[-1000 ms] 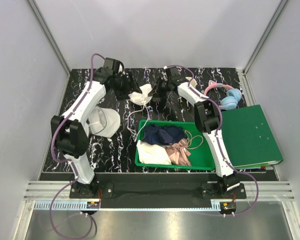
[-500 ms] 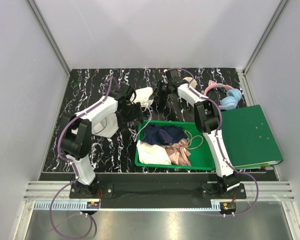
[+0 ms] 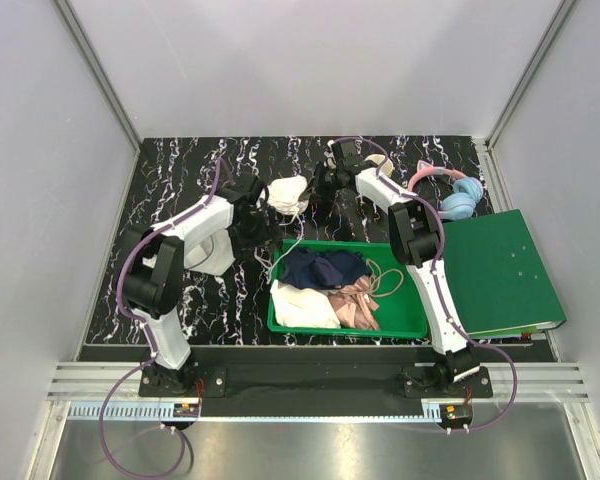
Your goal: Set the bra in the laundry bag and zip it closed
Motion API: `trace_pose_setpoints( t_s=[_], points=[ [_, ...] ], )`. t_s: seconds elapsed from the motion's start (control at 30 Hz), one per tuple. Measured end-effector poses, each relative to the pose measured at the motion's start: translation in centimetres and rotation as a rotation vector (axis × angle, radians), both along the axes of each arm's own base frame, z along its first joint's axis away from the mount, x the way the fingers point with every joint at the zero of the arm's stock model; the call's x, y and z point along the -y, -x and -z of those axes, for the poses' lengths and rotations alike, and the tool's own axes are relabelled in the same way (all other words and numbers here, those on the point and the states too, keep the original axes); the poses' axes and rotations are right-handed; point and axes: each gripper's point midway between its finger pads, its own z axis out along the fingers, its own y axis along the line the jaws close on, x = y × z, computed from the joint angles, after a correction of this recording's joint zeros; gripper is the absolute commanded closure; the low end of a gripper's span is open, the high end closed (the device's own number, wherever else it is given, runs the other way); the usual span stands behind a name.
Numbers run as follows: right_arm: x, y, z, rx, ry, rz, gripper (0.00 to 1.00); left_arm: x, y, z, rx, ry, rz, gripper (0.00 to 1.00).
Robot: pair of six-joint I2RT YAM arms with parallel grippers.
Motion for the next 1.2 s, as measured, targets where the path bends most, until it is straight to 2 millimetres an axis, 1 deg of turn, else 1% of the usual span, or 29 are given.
trace_pose_setpoints(
  t_s=[0.07, 0.1, 0.17, 0.2, 0.23, 0.27, 0.3, 0.47, 0.6, 0.63, 0.67, 0.73, 0.77, 0.83, 0.87, 0.9, 0.97, 1.03, 1.1, 1.17, 1.2],
  points=[
    [0.0, 0.0, 0.0, 0.0, 0.0, 0.0, 0.84, -0.1, -0.1, 0.0, 0.002, 0.0, -0.002, 0.25],
    [0.0, 0.0, 0.0, 0.0, 0.0, 0.0, 0.85, -0.1, -0.2, 0.0, 0.005, -0.001, -0.003, 0.38],
    [0.0, 0.0, 0.0, 0.0, 0.0, 0.0, 0.85, -0.2, -0.4, 0.0, 0.009, 0.001, -0.011, 0.48],
    [0.0, 0.0, 0.0, 0.0, 0.0, 0.0, 0.85, -0.3, -0.6, 0.1, 0.017, 0.0, -0.008, 0.49],
    [0.0, 0.0, 0.0, 0.0, 0.0, 0.0, 0.85, -0.5, -0.8, 0.1, 0.022, -0.002, -0.011, 0.47],
    [0.0, 0.0, 0.0, 0.0, 0.0, 0.0, 0.85, -0.6, -1.0, 0.2, 0.024, -0.004, -0.016, 0.44],
    [0.0, 0.0, 0.0, 0.0, 0.0, 0.0, 0.85, -0.8, -1.1, 0.2, 0.027, -0.004, -0.018, 0.39],
    [0.0, 0.0, 0.0, 0.001, 0.002, -0.002, 0.85, -0.9, -1.8, -0.3, 0.058, 0.01, -0.016, 0.39],
    [0.1, 0.2, 0.2, -0.002, 0.005, -0.004, 0.85, -0.5, -2.2, -1.8, 0.106, 0.045, -0.002, 0.4],
    [0.1, 0.3, 0.2, -0.003, 0.006, -0.004, 0.85, -0.3, -2.2, -2.1, 0.115, 0.054, 0.001, 0.43],
    [0.2, 0.3, 0.2, -0.004, 0.007, -0.005, 0.85, -0.2, -2.3, -2.2, 0.119, 0.06, 0.003, 0.49],
    [0.2, 0.3, 0.2, -0.004, 0.007, -0.005, 0.86, 0.0, -2.3, -2.1, 0.117, 0.067, 0.015, 0.55],
    [0.2, 0.3, 0.2, -0.004, 0.007, -0.005, 0.85, 0.1, -2.3, -1.9, 0.113, 0.068, 0.019, 0.58],
    [0.2, 0.4, 0.3, -0.006, 0.007, -0.005, 0.85, 0.6, -2.6, -1.2, 0.102, 0.062, 0.044, 0.61],
    [0.2, 0.4, 0.3, -0.006, 0.008, -0.005, 0.86, 0.9, -2.7, -0.9, 0.095, 0.063, 0.053, 0.67],
    [0.2, 0.4, 0.3, -0.006, 0.008, -0.004, 0.86, 1.4, -2.8, -0.5, 0.088, 0.06, 0.07, 0.68],
    [0.2, 0.4, 0.2, -0.006, 0.007, -0.004, 0.86, 2.5, -3.0, -0.1, 0.088, 0.057, 0.104, 0.68],
    [0.3, 0.3, 0.2, -0.006, 0.007, -0.003, 0.86, 3.7, -3.1, -0.2, 0.097, 0.064, 0.131, 0.68],
    [0.4, 0.3, 0.2, -0.007, 0.007, -0.002, 0.86, 4.7, -2.8, -0.5, 0.106, 0.07, 0.154, 0.64],
    [0.4, 0.3, 0.2, -0.007, 0.007, -0.001, 0.86, 5.5, -2.6, -0.8, 0.115, 0.078, 0.171, 0.45],
    [0.5, 0.3, 0.2, -0.007, 0.007, 0.0, 0.86, 5.8, -2.4, -0.9, 0.114, 0.08, 0.177, 0.38]
  ],
)
